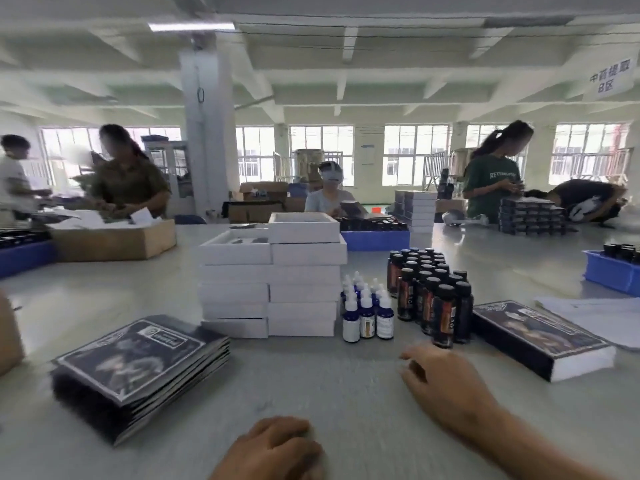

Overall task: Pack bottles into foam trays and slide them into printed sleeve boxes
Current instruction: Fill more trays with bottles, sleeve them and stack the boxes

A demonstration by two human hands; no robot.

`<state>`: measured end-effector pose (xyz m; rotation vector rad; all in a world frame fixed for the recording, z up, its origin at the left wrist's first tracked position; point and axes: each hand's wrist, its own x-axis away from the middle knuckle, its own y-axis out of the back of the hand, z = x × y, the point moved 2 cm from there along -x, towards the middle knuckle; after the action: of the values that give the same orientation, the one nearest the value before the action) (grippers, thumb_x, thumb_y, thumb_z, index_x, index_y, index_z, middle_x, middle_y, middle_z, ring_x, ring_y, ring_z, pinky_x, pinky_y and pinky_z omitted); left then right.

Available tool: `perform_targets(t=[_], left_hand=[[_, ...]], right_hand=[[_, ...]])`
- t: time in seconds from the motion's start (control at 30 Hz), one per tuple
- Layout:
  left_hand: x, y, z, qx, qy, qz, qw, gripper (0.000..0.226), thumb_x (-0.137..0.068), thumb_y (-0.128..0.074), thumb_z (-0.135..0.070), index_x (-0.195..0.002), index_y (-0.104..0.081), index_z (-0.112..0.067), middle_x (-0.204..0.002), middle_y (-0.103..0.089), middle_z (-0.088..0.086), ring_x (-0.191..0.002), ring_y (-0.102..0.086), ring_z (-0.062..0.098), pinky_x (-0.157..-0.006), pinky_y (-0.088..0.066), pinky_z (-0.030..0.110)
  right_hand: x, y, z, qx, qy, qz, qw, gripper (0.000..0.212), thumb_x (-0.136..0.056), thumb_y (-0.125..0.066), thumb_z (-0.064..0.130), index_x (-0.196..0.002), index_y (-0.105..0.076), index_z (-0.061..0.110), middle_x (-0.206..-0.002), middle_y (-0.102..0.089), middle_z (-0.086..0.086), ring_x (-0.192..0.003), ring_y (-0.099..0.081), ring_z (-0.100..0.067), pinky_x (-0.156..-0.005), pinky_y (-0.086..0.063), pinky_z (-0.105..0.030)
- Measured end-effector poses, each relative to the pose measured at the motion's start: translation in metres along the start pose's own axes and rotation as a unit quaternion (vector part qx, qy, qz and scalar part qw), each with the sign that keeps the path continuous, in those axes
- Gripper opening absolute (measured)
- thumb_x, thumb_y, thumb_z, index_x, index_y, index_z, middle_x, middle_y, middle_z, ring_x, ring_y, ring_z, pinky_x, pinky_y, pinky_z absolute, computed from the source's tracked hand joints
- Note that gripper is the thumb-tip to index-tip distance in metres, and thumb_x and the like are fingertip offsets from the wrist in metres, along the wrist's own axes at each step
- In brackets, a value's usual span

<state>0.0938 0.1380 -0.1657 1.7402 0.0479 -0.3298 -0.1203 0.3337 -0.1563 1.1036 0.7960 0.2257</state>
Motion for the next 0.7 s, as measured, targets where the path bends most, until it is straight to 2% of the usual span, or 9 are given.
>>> perform_targets(t=[0.07, 0.1, 0.17, 0.23, 0.33, 0.4, 0.47, 0.57, 0.7], left_hand=[[-0.001, 0.01, 0.002, -0.012, 0.007, -0.006, 1.0, 0.027, -0.078, -0.055, -0.064, -0.096, -0.066, -0.047, -0.108, -0.063, -0.03, -0.097, -0.061, -0.01, -0.075, -0.052, 0.011], [-0.002, 0.015, -0.002, -0.008, 0.01, -0.012, 1.0, 0.03, -0.084, -0.052, -0.061, -0.105, -0.066, -0.045, -0.119, -0.058, -0.029, -0.109, -0.055, -0.008, -0.087, -0.049, 0.015], [0.001, 0.005, 0.005, 0.008, 0.035, -0.03, 0.999, 0.038, -0.095, -0.041, -0.056, -0.129, -0.053, -0.042, -0.142, -0.038, -0.027, -0.132, -0.032, -0.004, -0.107, -0.03, 0.021], [0.001, -0.001, 0.011, -0.002, 0.054, -0.014, 0.998, 0.04, -0.098, -0.036, -0.055, -0.135, -0.044, -0.043, -0.149, -0.027, -0.027, -0.136, -0.019, -0.006, -0.111, -0.021, 0.02], [-0.007, 0.004, 0.017, 0.026, 0.08, 0.012, 0.996, 0.038, -0.097, -0.044, -0.052, -0.134, -0.043, -0.047, -0.147, -0.027, -0.029, -0.137, -0.021, -0.003, -0.112, -0.019, 0.019], [-0.021, 0.022, 0.019, 0.04, 0.109, -0.043, 0.992, 0.04, -0.094, -0.047, -0.054, -0.133, -0.042, -0.049, -0.144, -0.026, -0.032, -0.133, -0.026, -0.005, -0.11, -0.024, 0.018], [-0.046, 0.046, 0.027, 0.002, 0.114, -0.16, 0.981, 0.042, -0.092, -0.043, -0.056, -0.133, -0.039, -0.048, -0.144, -0.024, -0.031, -0.131, -0.027, -0.004, -0.107, -0.027, 0.022], [-0.095, 0.094, 0.041, -0.037, 0.106, -0.282, 0.953, 0.041, -0.095, -0.048, -0.047, -0.135, -0.04, -0.041, -0.151, -0.027, -0.016, -0.137, -0.026, 0.008, -0.11, -0.027, 0.032], [-0.157, 0.144, 0.062, -0.137, 0.118, -0.328, 0.927, 0.048, -0.095, -0.051, -0.039, -0.14, -0.041, -0.025, -0.151, -0.035, 0.001, -0.139, -0.028, 0.022, -0.112, -0.026, 0.044]], right_hand=[[-0.006, -0.006, 0.018, 0.009, -0.002, 0.051, 0.999, 0.025, -0.092, -0.048, 0.056, -0.094, -0.06, 0.034, -0.091, -0.06, 0.016, -0.08, -0.053, 0.001, -0.075, -0.049, -0.021], [-0.009, -0.007, 0.024, 0.014, -0.013, 0.076, 0.997, 0.026, -0.091, -0.05, 0.056, -0.088, -0.059, 0.032, -0.089, -0.057, 0.015, -0.079, -0.053, 0.001, -0.074, -0.048, -0.021], [-0.013, -0.007, 0.035, 0.015, -0.048, 0.105, 0.993, 0.023, -0.091, -0.054, 0.053, -0.083, -0.057, 0.031, -0.089, -0.054, 0.013, -0.08, -0.053, -0.003, -0.073, -0.048, -0.024], [-0.01, -0.012, 0.045, 0.025, -0.08, 0.089, 0.992, 0.022, -0.093, -0.051, 0.049, -0.086, -0.057, 0.029, -0.093, -0.056, 0.01, -0.084, -0.053, -0.007, -0.076, -0.05, -0.028], [0.0, -0.026, 0.052, 0.073, -0.079, 0.05, 0.993, 0.029, -0.098, -0.036, 0.046, -0.107, -0.057, 0.028, -0.111, -0.058, 0.007, -0.1, -0.049, -0.013, -0.086, -0.048, -0.031], [0.0, -0.028, 0.052, 0.054, -0.073, 0.041, 0.995, 0.031, -0.099, -0.034, 0.047, -0.113, -0.056, 0.03, -0.115, -0.057, 0.009, -0.103, -0.046, -0.011, -0.089, -0.046, -0.029], [-0.004, -0.023, 0.051, 0.035, -0.08, 0.034, 0.996, 0.026, -0.097, -0.037, 0.048, -0.107, -0.055, 0.032, -0.112, -0.056, 0.011, -0.1, -0.044, -0.009, -0.087, -0.045, -0.027], [-0.009, -0.02, 0.051, 0.025, -0.081, 0.039, 0.996, 0.017, -0.096, -0.04, 0.047, -0.093, -0.049, 0.033, -0.101, -0.049, 0.012, -0.098, -0.043, -0.01, -0.084, -0.044, -0.027], [-0.009, -0.018, 0.051, 0.006, -0.081, 0.031, 0.996, 0.015, -0.096, -0.043, 0.046, -0.095, -0.052, 0.034, -0.102, -0.051, 0.013, -0.096, -0.044, -0.007, -0.085, -0.044, -0.026]])
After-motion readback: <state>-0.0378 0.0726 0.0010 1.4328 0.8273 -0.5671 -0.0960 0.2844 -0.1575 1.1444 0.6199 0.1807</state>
